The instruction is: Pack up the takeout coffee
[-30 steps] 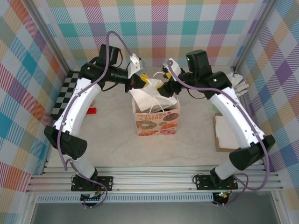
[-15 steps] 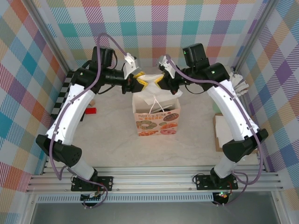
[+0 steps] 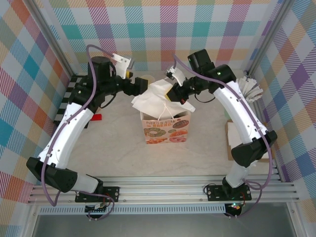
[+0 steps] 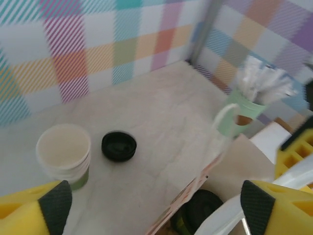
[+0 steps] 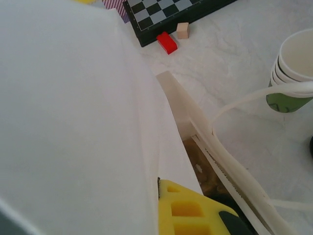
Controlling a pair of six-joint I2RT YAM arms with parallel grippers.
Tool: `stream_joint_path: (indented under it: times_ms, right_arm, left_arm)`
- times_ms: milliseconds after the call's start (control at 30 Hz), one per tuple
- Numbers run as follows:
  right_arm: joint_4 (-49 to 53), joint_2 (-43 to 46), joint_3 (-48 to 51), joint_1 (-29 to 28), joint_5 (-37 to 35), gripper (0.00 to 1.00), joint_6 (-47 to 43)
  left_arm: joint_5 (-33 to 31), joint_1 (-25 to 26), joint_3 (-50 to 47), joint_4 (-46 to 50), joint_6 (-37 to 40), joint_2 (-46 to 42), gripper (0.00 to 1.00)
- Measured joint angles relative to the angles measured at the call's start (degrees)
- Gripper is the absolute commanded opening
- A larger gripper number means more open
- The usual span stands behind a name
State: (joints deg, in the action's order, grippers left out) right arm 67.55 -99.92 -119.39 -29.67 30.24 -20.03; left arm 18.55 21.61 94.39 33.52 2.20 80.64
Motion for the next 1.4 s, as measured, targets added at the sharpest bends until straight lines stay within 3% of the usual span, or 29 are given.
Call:
stream_joint_path:
  times_ms: [100, 200, 433, 600, 733, 1200, 1400]
  right_arm:
    - [2.19, -1.60, -1.60, 0.00, -0.72, 0.00, 3.04]
    - [4.11, -2.08, -2.23, -0.24, -2.29, 0.00, 7.02]
    - [7.21, -4.79, -2.56, -1.66, -3.48, 0.00, 10.45]
    - [8.20, -5.79, -1.33, -2.84, -4.83, 0.00, 8.87]
    - [7.61, -5.99, -0.66, -3.85, -5.14, 0.00, 7.39]
    - [3.39, -9.29, 1.09, -8.85, -10.80, 0.00, 10.21]
    - [-1.95, -9.01, 8.87, -10.08, -12.57, 0.00, 10.12]
  left_arm:
    - [-5.86, -0.04, -1.42, 3.63, -7.28, -0.72, 0.87]
    - [-6.97, -0.04, -3.10, 5.92, -12.04, -1.29, 0.86]
    - [-0.04, 0.07, -13.09, 3.74, -13.35, -5.38, 0.84]
    - [2.27, 0.37, -14.71, 3.63, -13.35, -5.62, 0.73]
    - [2.91, 0.66, -15.45, 2.45, -14.05, -5.62, 0.71]
    - [5.49, 2.43, -16.26, 0.79, -18.03, -1.14, 0.40]
    - [5.57, 2.75, -16.26, 0.81, -19.04, -1.07, 0.19]
